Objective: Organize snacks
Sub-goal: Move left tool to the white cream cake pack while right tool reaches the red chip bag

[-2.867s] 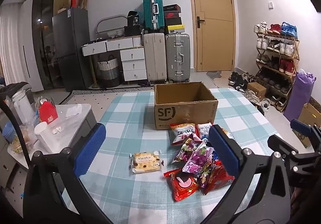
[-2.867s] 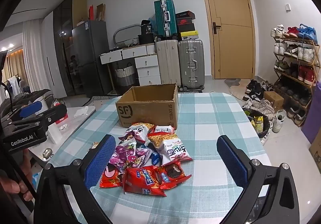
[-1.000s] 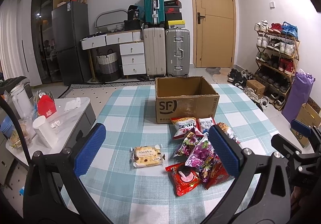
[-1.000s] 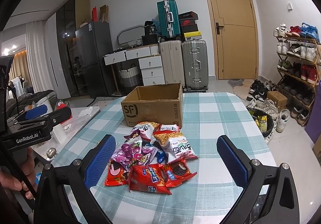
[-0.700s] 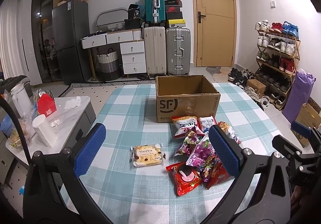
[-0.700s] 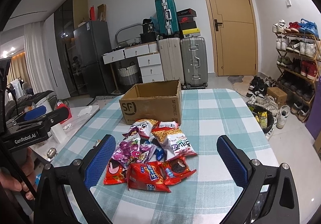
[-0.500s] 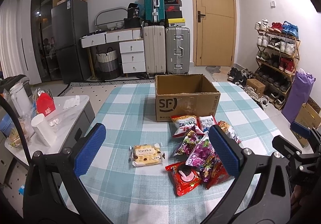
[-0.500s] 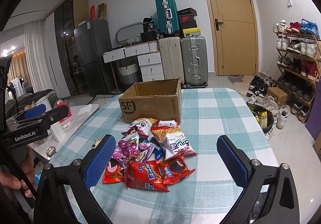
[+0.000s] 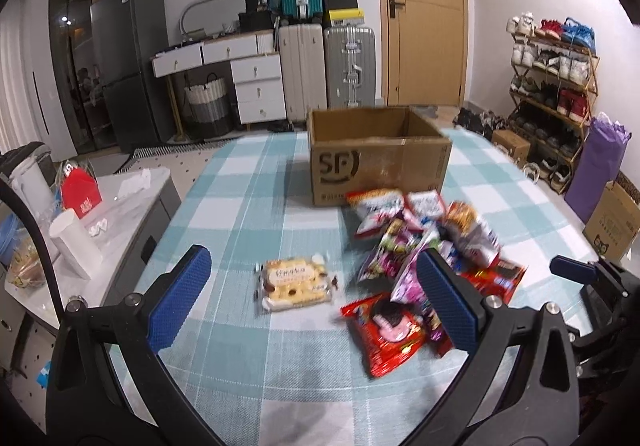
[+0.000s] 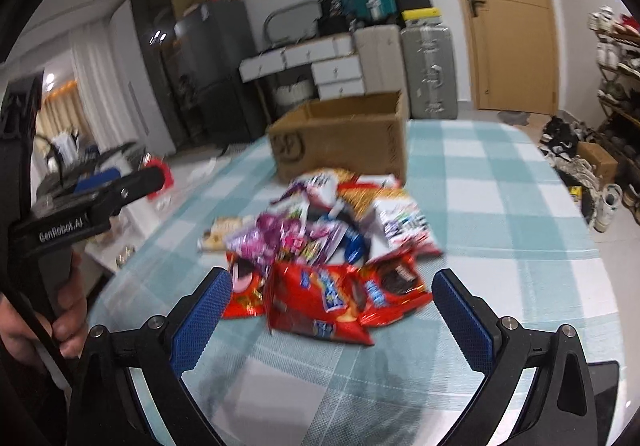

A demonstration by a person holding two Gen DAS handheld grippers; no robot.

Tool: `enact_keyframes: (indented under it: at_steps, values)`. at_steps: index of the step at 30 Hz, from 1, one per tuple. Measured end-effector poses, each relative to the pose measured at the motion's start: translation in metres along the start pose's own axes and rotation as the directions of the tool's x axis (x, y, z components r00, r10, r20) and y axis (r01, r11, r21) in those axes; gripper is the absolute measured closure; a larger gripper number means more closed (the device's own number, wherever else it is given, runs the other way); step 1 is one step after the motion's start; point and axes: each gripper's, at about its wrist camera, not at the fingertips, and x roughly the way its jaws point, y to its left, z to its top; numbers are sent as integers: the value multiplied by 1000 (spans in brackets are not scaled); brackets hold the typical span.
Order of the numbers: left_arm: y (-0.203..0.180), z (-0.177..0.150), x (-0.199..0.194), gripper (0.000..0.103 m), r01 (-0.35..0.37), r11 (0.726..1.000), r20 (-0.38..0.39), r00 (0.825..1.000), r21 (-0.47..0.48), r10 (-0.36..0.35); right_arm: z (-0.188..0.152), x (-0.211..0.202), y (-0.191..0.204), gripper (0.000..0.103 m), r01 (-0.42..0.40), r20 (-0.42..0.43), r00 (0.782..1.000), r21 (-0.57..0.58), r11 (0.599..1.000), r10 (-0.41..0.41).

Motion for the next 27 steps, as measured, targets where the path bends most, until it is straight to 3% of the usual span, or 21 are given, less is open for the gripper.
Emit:
enact_keyframes:
  at_steps: [2,14,22,27]
  values:
    - [4,-8,12,1,-1,1000,-21,1000,2,1,-3,12,4,14,-25,-22,999,-14,1000,25]
    - [34,-45,66,1,-3,999,-124,992,-33,-1,-8,65,8,29,-92,-143,986,-7,996,90]
    - [58,-47,91,1,10,994,-191,981,-105,-30,-9,88,9,34,-84,-203,976,-9,996,80]
    - [62,-42,103,1,33,990,-221,973,-137,-63,-8,95,5,44,-101,-221,970,24,995,103]
